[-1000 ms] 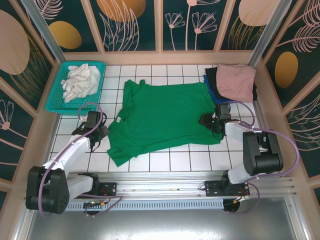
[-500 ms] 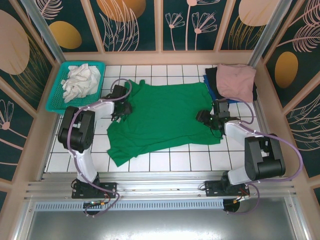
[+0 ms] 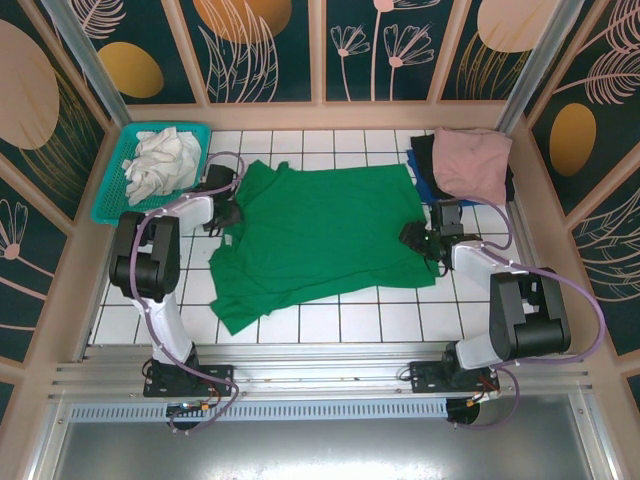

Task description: Fold and stack the t-shirts

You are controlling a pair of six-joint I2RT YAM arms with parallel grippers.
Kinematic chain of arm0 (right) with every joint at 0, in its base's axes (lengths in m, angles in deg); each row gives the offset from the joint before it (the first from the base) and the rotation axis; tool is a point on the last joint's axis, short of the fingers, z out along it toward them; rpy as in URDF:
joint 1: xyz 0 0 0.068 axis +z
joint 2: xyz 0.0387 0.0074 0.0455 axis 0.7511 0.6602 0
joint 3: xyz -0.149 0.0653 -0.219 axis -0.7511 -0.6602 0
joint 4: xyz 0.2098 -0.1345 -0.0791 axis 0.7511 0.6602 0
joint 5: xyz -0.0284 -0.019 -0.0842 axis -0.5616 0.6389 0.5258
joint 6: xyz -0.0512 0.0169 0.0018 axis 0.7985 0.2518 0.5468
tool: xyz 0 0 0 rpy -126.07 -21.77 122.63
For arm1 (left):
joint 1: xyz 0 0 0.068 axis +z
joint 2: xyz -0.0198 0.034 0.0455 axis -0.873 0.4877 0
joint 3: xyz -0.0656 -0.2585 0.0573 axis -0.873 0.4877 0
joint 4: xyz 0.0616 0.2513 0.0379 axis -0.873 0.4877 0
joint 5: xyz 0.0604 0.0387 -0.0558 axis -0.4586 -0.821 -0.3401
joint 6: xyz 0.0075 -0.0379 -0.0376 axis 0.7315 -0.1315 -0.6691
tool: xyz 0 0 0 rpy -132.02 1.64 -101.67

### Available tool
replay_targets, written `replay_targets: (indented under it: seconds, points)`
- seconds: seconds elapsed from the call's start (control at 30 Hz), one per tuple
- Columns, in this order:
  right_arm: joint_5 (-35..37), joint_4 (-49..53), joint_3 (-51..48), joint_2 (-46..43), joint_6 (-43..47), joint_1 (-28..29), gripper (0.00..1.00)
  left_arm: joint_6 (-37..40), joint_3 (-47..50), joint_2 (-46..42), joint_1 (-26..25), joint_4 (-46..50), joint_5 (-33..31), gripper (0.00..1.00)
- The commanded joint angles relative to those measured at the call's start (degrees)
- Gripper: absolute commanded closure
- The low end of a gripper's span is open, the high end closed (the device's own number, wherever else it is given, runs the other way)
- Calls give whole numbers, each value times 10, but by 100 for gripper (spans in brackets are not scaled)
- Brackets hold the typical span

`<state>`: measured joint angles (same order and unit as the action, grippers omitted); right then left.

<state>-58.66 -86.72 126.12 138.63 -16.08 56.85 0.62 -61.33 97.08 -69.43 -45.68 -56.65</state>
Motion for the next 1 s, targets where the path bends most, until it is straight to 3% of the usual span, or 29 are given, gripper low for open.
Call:
replay_targets:
  seconds: [0.0, 0.1, 0.17, 0.27, 0.4, 0.5, 0.6, 0.83, 0.97]
  points:
    - [-1, 4, -16, 5, -6, -3, 51, -2, 12, -10, 9, 10, -8, 99]
    - [13, 16, -23, -3, -3, -6, 51, -12, 8, -4, 17, 21, -9, 100]
    - [16, 22, -28, -10, 2, -11, 51, -23, 6, -7, 22, 31, -11, 83]
    - [8, 31, -25, -32, 1, -12, 51, -25, 2, -24, 22, 33, 16, 67]
    - [4, 27, 28, -46, 9, 4, 52, -12, -18, -69, 17, 35, 41, 55]
    - [11, 32, 108, 2, 31, 19, 51, 12, -74, -61, 16, 58, 16, 52]
    - [24, 40, 198, 78, 57, 26, 50, 34, -165, -13, 16, 87, 11, 49]
    - [57, 52, 413, 276, 128, 27, 47, 77, -409, 188, 15, 98, 106, 50]
    - [71, 89, 572, 401, 153, 22, 46, 69, -563, 317, 15, 124, 84, 49]
